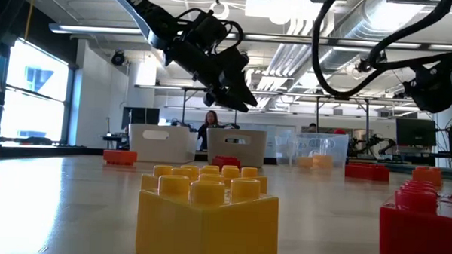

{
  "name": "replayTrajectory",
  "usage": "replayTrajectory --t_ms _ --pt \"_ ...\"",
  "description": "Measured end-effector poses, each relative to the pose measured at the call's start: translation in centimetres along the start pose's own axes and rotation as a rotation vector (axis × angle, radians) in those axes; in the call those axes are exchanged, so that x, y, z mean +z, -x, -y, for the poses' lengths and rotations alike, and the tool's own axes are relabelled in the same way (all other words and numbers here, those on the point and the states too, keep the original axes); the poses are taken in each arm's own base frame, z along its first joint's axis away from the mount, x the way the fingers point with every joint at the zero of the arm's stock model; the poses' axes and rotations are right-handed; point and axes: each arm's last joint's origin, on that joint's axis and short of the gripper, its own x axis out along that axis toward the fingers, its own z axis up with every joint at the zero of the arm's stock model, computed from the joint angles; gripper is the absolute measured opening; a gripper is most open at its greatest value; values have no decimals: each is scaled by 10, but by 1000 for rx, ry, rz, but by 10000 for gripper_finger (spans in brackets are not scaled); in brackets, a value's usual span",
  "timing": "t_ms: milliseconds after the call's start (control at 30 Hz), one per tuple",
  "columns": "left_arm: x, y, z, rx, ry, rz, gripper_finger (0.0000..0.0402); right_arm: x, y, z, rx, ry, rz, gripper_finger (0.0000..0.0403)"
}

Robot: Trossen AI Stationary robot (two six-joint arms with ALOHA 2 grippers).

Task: Sort & place blocks by color
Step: Put the orange game piece into the white bin

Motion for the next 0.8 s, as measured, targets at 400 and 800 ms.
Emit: replayTrajectory --t_ms 400,800 --pt "0 0 0 0 0 0 229 0 -14 -7 -5 -20 -48 196" --pt "6 8 -7 16 -13 19 229 7 -6 -7 31 -17 -35 107"
